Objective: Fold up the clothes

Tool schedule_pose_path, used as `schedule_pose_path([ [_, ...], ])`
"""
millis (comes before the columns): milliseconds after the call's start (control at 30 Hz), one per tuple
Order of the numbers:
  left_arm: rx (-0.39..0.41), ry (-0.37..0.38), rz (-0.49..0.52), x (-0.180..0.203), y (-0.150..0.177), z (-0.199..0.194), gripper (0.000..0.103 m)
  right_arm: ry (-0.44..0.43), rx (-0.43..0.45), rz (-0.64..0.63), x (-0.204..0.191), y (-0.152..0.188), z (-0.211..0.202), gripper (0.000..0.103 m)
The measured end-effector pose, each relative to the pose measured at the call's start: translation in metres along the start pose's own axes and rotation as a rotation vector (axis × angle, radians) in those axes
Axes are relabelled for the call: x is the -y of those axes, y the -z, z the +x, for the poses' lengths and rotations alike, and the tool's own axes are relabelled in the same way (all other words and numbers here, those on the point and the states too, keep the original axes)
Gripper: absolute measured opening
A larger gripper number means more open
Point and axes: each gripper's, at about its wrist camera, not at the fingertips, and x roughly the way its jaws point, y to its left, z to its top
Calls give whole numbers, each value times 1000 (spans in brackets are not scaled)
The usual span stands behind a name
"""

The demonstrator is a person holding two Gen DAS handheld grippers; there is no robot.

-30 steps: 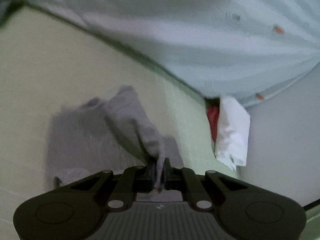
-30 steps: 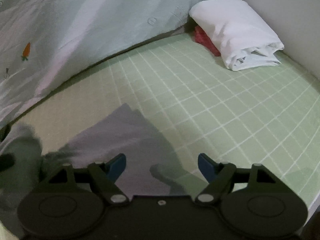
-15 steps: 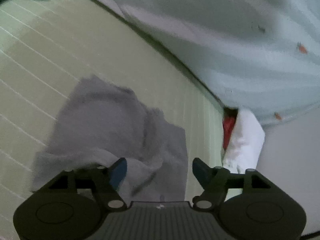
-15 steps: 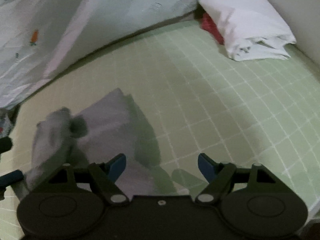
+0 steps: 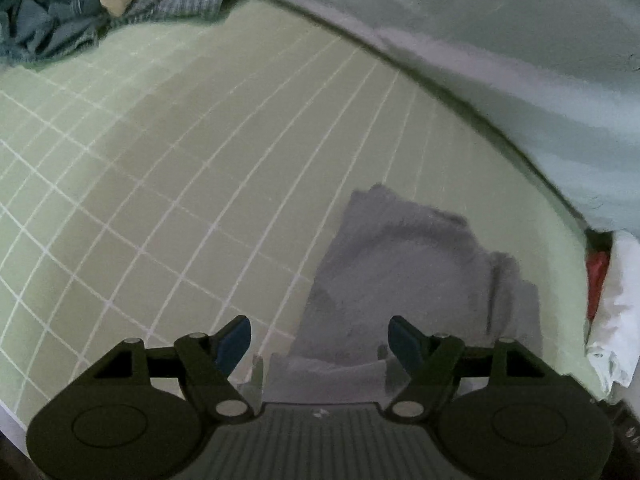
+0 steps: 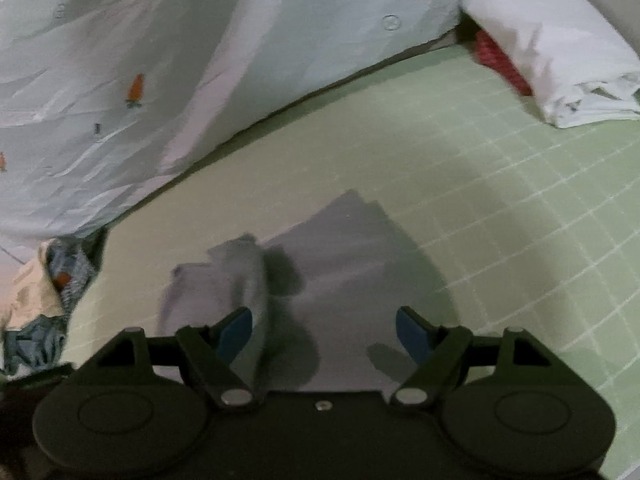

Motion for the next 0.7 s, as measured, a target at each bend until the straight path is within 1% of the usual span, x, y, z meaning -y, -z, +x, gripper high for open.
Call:
schedule_pose_path([
  [33, -13, -12, 18, -1, -1, 3, 82, -6, -9, -6, -6, 1, 4, 79],
  [133, -63, -38, 62, -7, -3, 13, 82, -21, -44, -19, -21, 2, 19, 73],
  [233, -121, -7, 67, -14, -4, 25, 82, -57, -90, -23, -34, 3, 37, 66],
  [300, -156, 13, 84, -17, -5, 31, 82, -57, -129, -23, -41, 5, 51, 62],
  [400, -176, 21, 121, -15, -10, 37, 83, -49, -189, -10, -46, 9, 69, 40],
  [433, -178, 22, 130, -15, -12, 39, 83, -51, -203, 2, -46, 9, 73, 34],
  [467, -176, 24, 133, -15, -14, 39, 83, -53, -216, 15, -45, 10, 76, 18],
  [500, -172, 27, 130, -16, -16, 38, 83, -59, -217, 19, -45, 9, 76, 10],
  [567, -159, 42, 118, -16, -20, 38, 83, -89, -179, 2, -45, 4, 67, 8],
  [633, -154, 68, 109, -15, -22, 38, 83, -146, -103, -31, -46, -4, 47, 8],
  [700, -156, 111, 109, -13, -21, 38, 84, -213, -42, -69, -44, -15, 26, 7],
])
